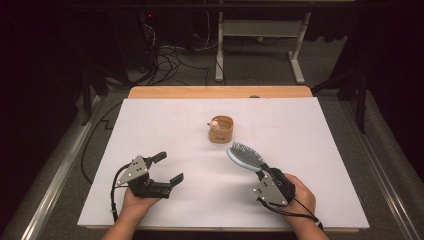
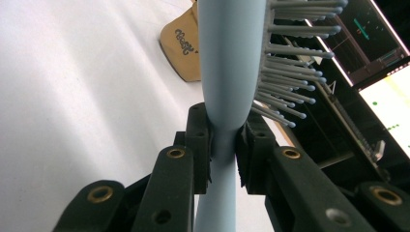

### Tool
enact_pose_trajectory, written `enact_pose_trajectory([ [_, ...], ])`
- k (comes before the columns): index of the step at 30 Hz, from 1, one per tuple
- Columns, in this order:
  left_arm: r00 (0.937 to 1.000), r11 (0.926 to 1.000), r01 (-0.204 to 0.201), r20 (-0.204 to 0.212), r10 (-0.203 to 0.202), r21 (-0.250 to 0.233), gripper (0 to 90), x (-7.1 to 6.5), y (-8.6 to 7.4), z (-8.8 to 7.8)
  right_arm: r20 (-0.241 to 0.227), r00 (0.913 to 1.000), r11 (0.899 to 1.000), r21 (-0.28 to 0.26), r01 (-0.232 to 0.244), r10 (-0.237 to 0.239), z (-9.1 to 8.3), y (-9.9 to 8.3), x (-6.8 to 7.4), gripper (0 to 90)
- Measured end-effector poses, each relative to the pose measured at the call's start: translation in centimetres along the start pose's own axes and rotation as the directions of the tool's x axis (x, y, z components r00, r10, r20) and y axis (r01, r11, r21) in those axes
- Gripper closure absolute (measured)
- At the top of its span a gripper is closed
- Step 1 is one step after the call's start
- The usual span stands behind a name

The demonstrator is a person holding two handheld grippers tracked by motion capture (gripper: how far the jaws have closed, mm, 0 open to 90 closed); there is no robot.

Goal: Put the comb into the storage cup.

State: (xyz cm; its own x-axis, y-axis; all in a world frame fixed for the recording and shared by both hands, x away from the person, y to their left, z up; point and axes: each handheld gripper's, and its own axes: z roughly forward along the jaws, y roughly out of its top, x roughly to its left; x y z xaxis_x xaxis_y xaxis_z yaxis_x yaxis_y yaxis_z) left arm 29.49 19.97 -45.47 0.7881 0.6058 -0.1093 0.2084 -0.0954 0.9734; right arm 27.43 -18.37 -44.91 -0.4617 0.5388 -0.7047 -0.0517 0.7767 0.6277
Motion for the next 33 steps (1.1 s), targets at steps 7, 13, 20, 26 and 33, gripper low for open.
enact_pose_trajectory([
  [7,0.9993,0.9976,-0.029,-0.028,0.027,-0.063,0.3,-0.4,0.2,-0.4,-0.026,0.9937,0.994,-0.016,-0.109,0.109,-0.2,0.0,-0.5,78.6],
  [13,0.9997,0.9982,-0.02,-0.012,0.019,-0.057,0.2,-0.5,0.1,-0.2,-0.043,0.981,0.981,-0.034,-0.191,0.189,-0.4,0.0,-0.9,78.6],
  [20,1.0,0.9991,-0.002,0.002,0.002,-0.041,0.2,-0.4,-0.1,0.0,-0.056,0.9638,0.962,-0.066,-0.264,0.261,-0.6,-0.1,-1.6,78.6],
  [26,0.9997,0.9998,0.011,0.021,-0.011,-0.015,0.2,-0.4,-0.3,0.3,-0.089,0.9363,0.934,-0.086,-0.347,0.34,-0.7,-0.2,-2.2,78.7],
  [33,1.0,0.9995,-0.001,0.008,0.001,-0.032,0.2,-0.6,-0.2,0.4,-0.126,0.8993,0.898,-0.092,-0.431,0.419,-0.6,-0.3,-2.6,78.7],
])
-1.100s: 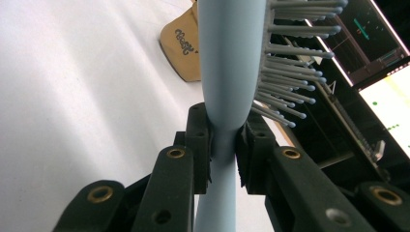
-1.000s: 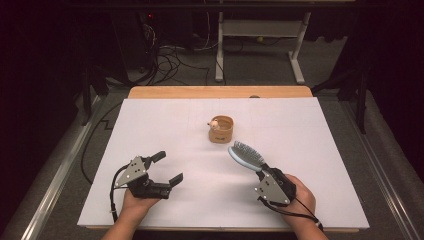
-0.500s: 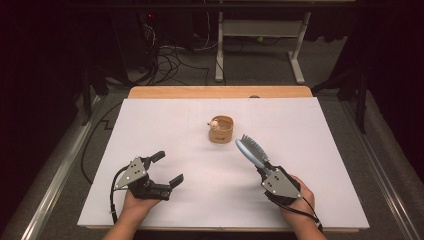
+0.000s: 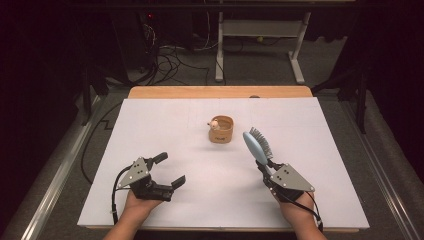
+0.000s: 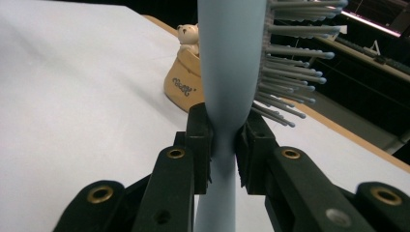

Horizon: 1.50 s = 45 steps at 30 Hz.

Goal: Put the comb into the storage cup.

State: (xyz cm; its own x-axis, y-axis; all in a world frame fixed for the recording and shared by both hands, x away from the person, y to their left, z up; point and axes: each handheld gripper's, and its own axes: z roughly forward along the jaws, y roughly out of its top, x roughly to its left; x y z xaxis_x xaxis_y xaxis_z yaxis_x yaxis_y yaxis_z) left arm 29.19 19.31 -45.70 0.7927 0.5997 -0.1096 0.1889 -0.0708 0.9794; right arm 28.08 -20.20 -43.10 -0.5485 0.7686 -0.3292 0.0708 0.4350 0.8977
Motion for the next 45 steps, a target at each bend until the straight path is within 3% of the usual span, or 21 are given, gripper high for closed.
enact_pose_trajectory([
  [11,0.9999,0.9999,-0.011,-0.004,0.011,0.001,0.2,-0.3,0.2,0.2,-0.026,0.9983,0.998,-0.029,-0.053,0.052,0.3,0.4,0.3,78.7],
  [21,0.9998,0.9999,-0.013,-0.015,0.013,0.003,0.4,-0.5,0.4,0.4,-0.043,0.9967,0.997,-0.04,-0.071,0.069,0.7,0.8,0.5,78.7],
  [45,0.9994,0.9994,-0.033,-0.014,0.032,-0.013,0.0,-2.1,2.8,2.2,-0.127,0.9877,0.991,-0.088,-0.103,0.091,3.4,3.0,3.6,78.7],
])
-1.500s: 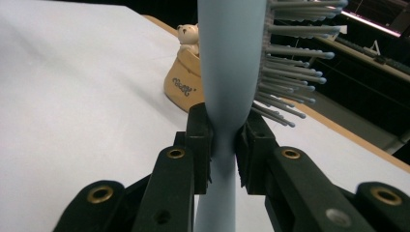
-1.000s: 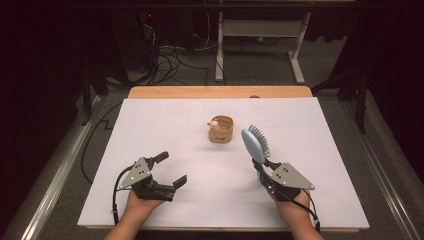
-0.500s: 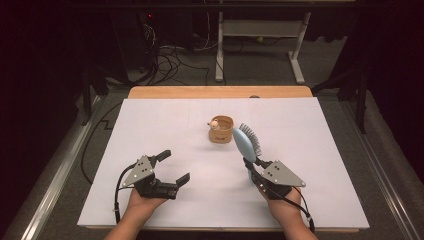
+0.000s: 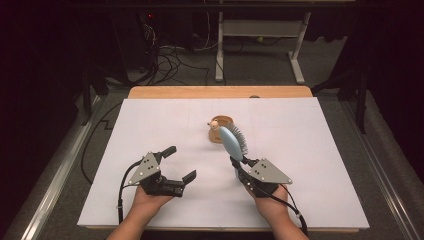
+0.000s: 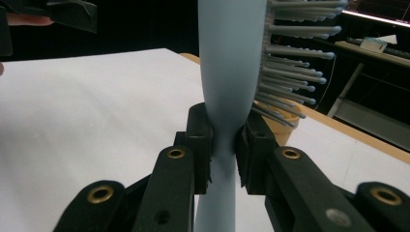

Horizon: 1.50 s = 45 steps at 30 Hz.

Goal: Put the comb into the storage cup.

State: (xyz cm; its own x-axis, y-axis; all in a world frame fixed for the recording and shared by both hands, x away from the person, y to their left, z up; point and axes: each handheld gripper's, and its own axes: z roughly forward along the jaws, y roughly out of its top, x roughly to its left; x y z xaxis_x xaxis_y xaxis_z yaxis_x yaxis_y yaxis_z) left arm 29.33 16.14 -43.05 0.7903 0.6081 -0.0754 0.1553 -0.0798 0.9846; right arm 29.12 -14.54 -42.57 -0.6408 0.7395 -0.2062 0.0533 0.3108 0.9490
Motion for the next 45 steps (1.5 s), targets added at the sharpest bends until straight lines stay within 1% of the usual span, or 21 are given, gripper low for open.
enact_pose_trajectory([
  [4,1.0,1.0,-0.007,0.0,0.007,-0.002,0.1,-0.2,0.5,0.4,-0.009,1.0,1.0,-0.008,-0.001,0.001,0.5,0.3,0.4,78.8],
  [12,0.9999,0.9998,-0.01,0.003,0.01,-0.016,0.2,-0.6,1.3,0.9,-0.033,0.9993,1.0,-0.015,0.014,-0.014,1.7,0.5,1.4,78.8],
  [15,0.9999,0.9997,-0.011,0.004,0.011,-0.02,0.2,-0.7,1.7,1.1,-0.041,0.9991,1.0,-0.02,0.013,-0.013,2.1,0.5,1.7,78.8],
  [21,0.9998,0.9996,-0.019,0.005,0.019,-0.02,0.4,-1.0,2.4,1.5,-0.053,0.9985,0.999,-0.032,0.013,-0.015,2.5,0.7,2.3,78.8],
  [27,0.9997,0.9995,-0.023,-0.006,0.023,-0.02,0.9,-1.3,3.1,2.1,-0.061,0.9981,0.999,-0.038,0.009,-0.011,3.0,0.7,2.8,78.8],
  [33,0.9997,0.9994,-0.023,-0.008,0.023,-0.024,1.3,-1.6,3.7,2.7,-0.067,0.9975,0.999,-0.043,0.018,-0.021,3.3,0.7,3.3,78.8],
  [39,0.9997,0.999,-0.024,-0.003,0.024,-0.039,1.4,-2.0,4.3,3.1,-0.075,0.9968,0.999,-0.045,0.022,-0.025,3.7,0.7,3.8,78.8],
  [45,0.9999,0.9984,-0.013,-0.004,0.013,-0.056,2.3,-2.1,4.8,3.3,-0.085,0.9958,0.999,-0.046,0.028,-0.032,3.9,0.7,4.2,78.8],
])
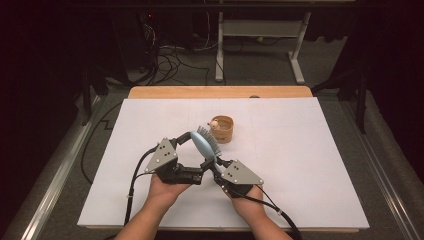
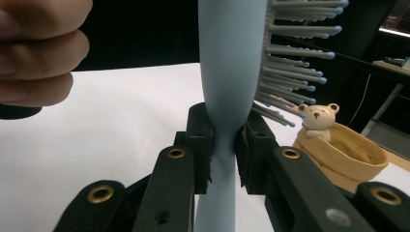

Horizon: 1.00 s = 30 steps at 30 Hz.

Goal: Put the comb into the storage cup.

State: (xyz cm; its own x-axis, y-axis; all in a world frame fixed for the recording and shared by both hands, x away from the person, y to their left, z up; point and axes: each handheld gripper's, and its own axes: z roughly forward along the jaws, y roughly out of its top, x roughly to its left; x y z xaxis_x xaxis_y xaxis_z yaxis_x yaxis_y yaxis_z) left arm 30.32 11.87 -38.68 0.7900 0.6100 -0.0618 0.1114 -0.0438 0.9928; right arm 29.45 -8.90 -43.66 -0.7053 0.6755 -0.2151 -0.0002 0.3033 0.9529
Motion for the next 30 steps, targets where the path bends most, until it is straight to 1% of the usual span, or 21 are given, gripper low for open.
enact_pose_trajectory([
  [5,1.0,1.0,0.001,-0.007,-0.001,-0.001,4.1,-0.03,0.23,0.19,-0.002,1.0,1.0,-0.001,0.002,-0.002,0.14,-0.07,0.22,78.8],
  [7,0.9999,0.9999,0.01,-0.007,-0.01,-0.003,4.8,-0.05,0.28,0.3,0.0,1.0,1.0,-0.003,0.004,-0.004,0.16,-0.05,0.28,78.8],
  [12,0.9997,0.9999,0.014,-0.019,-0.014,0.0,7.1,-0.06,0.34,0.46,-0.001,1.0,1.0,-0.005,0.007,-0.007,0.12,0.01,0.32,78.8],
  [14,0.9995,0.9997,0.024,-0.021,-0.024,-0.002,7.9,-0.08,0.37,0.54,0.0,1.0,1.0,-0.007,0.008,-0.008,0.11,0.03,0.34,78.8],
  [19,0.999,0.9991,0.043,-0.016,-0.043,0.002,10.6,-0.07,0.46,0.72,0.002,0.9999,1.0,-0.009,0.012,-0.012,0.14,0.03,0.42,78.8],
  [23,0.9991,0.9991,0.042,-0.009,-0.042,0.01,15.3,-0.12,0.47,0.75,0.002,0.9999,1.0,-0.012,0.014,-0.014,0.14,0.07,0.47,78.8],
  [30,0.9985,0.9985,0.054,-0.005,-0.054,0.01,18.9,-0.1,0.47,0.79,0.008,0.9999,1.0,-0.016,0.014,-0.014,0.07,0.13,0.49,78.8],
])
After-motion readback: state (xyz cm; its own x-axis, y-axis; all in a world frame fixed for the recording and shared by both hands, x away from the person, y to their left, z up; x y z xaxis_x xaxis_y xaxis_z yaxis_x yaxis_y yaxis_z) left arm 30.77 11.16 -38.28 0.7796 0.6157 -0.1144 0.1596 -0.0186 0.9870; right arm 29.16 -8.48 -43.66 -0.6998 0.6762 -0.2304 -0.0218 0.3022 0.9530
